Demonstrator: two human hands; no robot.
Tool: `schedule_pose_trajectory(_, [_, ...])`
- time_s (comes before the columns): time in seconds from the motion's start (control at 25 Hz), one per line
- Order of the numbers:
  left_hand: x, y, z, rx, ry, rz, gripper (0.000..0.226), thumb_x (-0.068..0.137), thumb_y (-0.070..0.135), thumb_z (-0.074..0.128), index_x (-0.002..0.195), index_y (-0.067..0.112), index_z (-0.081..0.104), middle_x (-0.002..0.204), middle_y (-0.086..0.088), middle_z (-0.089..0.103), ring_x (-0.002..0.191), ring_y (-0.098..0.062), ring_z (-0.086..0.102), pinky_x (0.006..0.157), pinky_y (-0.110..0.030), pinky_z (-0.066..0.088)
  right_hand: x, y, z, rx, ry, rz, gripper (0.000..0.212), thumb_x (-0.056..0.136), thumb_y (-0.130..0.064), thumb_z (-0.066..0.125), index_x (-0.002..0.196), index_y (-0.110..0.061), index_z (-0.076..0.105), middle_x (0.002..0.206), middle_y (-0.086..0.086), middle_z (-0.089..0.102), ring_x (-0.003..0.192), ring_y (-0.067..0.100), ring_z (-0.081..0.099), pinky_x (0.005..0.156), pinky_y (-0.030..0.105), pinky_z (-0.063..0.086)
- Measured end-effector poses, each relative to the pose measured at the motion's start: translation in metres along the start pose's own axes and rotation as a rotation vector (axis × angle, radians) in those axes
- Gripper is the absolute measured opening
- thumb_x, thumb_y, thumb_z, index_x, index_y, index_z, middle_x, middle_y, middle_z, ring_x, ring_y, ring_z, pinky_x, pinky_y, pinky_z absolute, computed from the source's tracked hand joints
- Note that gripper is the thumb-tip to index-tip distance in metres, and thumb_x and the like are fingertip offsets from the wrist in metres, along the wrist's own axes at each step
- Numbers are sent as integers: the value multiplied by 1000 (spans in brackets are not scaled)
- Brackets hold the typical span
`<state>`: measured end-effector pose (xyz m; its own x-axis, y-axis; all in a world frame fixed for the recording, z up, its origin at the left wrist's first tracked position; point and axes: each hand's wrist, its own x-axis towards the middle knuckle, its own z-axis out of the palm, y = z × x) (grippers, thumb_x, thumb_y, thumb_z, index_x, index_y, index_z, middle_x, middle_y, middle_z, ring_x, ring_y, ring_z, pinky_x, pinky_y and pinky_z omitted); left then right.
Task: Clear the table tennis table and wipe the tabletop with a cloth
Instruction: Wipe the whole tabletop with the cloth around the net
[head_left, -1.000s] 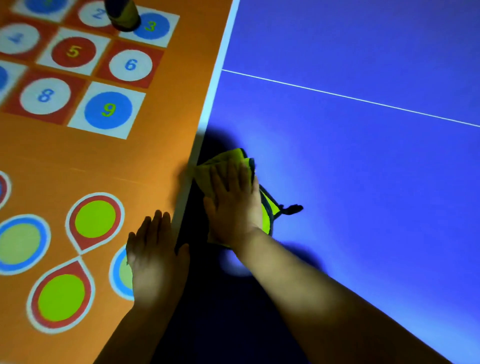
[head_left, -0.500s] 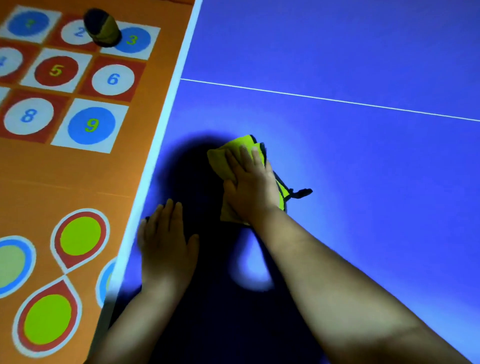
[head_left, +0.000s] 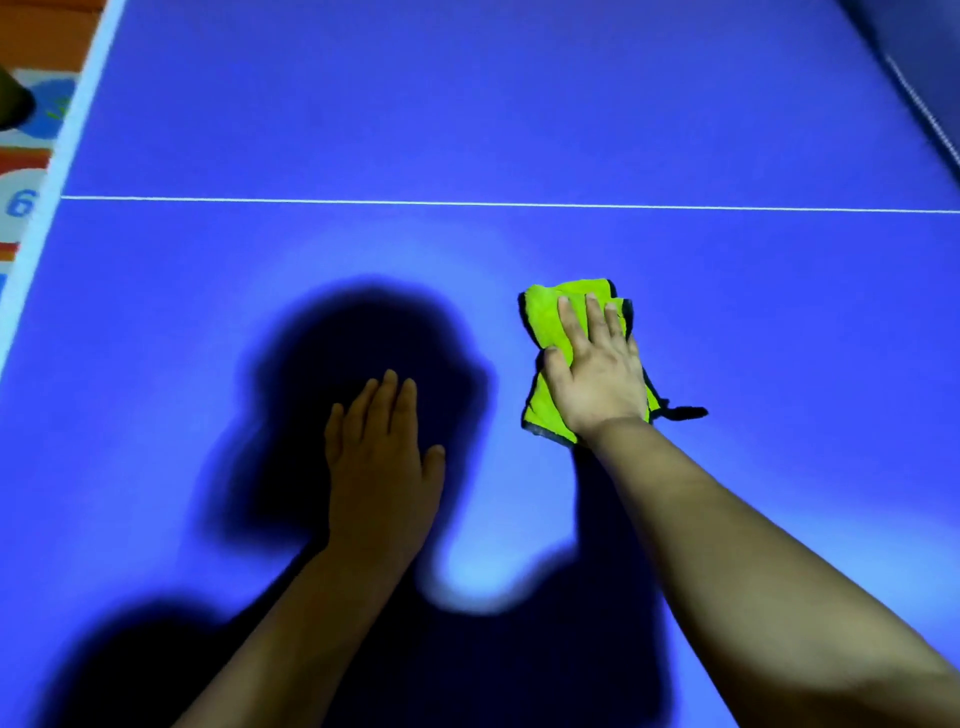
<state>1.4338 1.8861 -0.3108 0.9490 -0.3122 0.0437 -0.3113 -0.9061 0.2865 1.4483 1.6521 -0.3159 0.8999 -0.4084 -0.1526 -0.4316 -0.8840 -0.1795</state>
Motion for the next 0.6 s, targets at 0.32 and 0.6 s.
schedule_pose_trajectory(0.32, [4,-32,2,-64,28,-26,66,72,27,58,132,1,48,140,-19,45,131,-34,40,110,-46,16,6,11,-11,19,0,339,61,98,-43,29,154,-33,5,162,2,-2,149,23,-6,119,44,3])
schedule_pose_trajectory(0.6, [-4,-179,-37,-122,43,-215,77,68,11,78,134,-5,42,142,-25,39,134,-39,33,111,-50,14,-23,-156,29,-60,-6,146,64,98,-44,30,154,-32,1,162,3,-6,148,24,-8,118,44,1])
